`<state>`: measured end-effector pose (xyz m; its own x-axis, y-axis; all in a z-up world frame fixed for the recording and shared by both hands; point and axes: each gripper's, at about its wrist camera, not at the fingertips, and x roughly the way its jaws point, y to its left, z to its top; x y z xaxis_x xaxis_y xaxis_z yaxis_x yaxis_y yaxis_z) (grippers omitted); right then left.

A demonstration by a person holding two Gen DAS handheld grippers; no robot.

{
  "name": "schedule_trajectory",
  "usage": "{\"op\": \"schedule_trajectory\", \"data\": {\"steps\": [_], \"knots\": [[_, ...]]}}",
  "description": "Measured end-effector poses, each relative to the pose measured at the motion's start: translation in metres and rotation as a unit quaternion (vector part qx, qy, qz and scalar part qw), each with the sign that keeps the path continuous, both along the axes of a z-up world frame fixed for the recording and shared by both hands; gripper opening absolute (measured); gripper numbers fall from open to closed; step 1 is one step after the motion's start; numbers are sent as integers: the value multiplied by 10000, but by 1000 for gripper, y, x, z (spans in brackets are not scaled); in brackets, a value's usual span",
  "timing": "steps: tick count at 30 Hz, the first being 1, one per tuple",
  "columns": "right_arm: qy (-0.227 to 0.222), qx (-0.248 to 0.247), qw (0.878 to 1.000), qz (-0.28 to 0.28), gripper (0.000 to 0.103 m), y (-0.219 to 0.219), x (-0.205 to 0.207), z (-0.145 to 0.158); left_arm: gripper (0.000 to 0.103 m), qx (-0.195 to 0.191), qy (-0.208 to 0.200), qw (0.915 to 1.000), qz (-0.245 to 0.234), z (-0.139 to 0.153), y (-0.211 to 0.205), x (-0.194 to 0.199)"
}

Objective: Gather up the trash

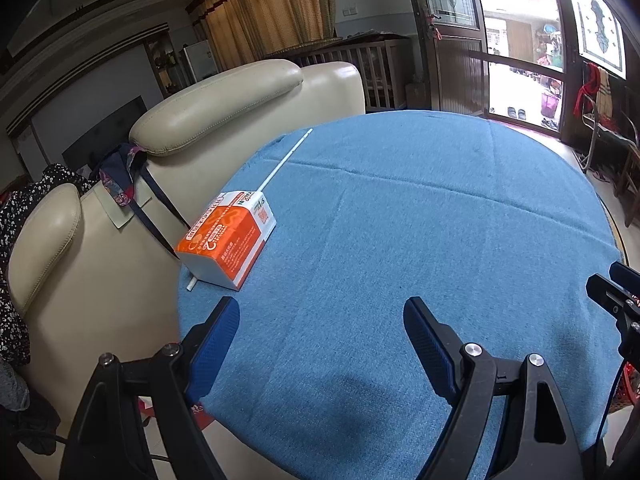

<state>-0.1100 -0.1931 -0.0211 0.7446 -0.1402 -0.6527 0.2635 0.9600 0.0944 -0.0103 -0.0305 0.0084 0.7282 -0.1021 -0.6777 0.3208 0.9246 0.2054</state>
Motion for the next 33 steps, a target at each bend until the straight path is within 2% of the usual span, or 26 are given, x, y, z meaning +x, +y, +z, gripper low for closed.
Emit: {"op": "schedule_trajectory", "data": {"steps": [17, 33], "knots": [[-57, -55, 10000, -15, 62, 3, -5, 5, 84, -32, -78, 9999, -82, 4, 3, -9], [180, -120, 9997, -71, 62, 4, 8, -6, 84, -82, 159, 9998, -55, -12, 5, 12]]}}
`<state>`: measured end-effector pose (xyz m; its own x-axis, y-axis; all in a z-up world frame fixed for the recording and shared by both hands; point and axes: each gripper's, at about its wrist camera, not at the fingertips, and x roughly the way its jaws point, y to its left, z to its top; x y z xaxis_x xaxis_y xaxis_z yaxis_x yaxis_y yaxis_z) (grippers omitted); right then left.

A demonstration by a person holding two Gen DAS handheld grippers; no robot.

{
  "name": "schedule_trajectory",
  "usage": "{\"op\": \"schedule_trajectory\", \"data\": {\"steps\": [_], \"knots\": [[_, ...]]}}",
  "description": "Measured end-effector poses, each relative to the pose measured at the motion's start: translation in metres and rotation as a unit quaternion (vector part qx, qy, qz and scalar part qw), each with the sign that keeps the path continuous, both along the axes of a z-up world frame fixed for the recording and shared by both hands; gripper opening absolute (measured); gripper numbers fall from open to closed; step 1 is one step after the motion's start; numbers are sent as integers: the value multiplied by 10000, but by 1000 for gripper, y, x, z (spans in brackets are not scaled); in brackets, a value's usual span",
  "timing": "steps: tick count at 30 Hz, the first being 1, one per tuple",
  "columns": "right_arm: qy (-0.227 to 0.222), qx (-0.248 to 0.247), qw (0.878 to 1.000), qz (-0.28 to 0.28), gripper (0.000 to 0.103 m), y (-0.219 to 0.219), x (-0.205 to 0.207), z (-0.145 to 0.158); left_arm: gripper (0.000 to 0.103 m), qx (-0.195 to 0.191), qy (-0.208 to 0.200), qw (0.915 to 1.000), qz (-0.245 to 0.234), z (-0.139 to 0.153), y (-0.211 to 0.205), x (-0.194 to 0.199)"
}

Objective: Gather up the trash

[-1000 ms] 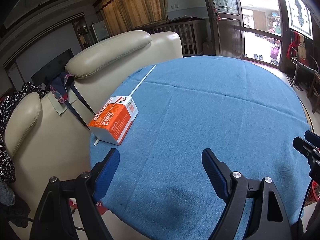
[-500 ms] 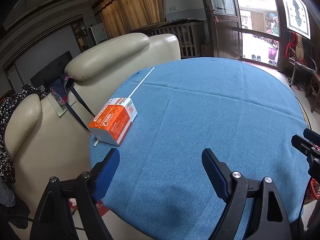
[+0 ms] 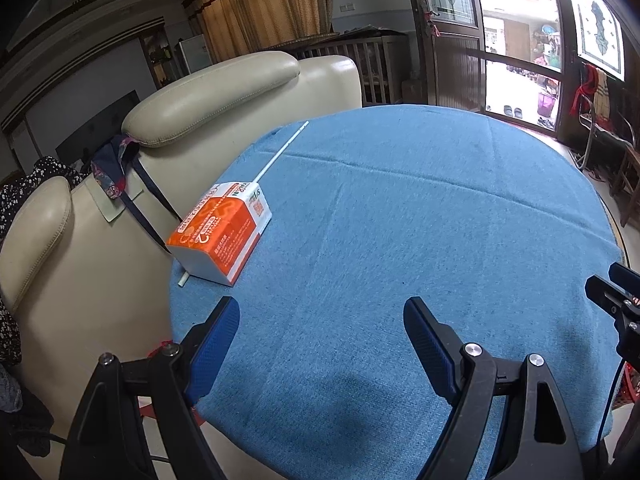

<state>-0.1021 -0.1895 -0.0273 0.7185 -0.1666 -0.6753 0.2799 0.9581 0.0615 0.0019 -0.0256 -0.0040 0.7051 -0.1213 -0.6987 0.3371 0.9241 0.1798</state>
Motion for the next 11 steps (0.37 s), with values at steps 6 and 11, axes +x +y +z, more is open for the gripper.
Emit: {"op": "schedule_trajectory", "data": {"steps": [6, 11], "knots": [[150, -11, 9999, 30, 62, -1, 13, -8, 84, -2, 80, 10000, 15, -5, -4, 11], [240, 19, 9997, 55, 62, -4, 24, -12, 84, -9, 98, 9999, 23, -8, -7, 20]]}}
